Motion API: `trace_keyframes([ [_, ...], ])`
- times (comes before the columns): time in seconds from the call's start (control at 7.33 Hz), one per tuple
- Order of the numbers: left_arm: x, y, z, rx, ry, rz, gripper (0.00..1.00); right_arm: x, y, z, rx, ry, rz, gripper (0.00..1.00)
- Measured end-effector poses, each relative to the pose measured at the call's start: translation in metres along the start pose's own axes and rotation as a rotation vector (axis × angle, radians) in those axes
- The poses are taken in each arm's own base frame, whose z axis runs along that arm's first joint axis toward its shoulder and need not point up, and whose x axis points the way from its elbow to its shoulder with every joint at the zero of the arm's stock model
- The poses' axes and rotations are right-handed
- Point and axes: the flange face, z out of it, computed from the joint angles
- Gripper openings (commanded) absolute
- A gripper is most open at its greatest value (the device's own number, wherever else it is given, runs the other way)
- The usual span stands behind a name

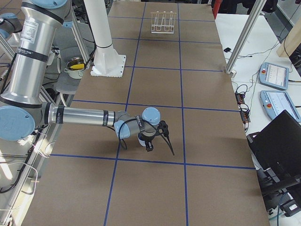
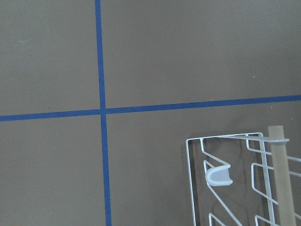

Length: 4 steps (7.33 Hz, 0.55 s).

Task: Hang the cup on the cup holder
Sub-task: 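Grasp the light blue cup by its base with the right gripper and lift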

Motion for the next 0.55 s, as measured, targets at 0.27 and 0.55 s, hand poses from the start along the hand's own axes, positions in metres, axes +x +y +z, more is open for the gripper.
trace_keyframes([
  [0.27, 0.001, 0.0, -0.001, 0.002, 0.001, 0.001, 0.98, -0.004, 0.0, -0.005, 0.008, -0.009, -0.003, 0.0],
  [0.55, 0.001, 0.0, -0.001, 0.003, 0.001, 0.0, 0.98, -0.014, -0.003, -0.03, 0.055, -0.028, -0.013, 0.0],
])
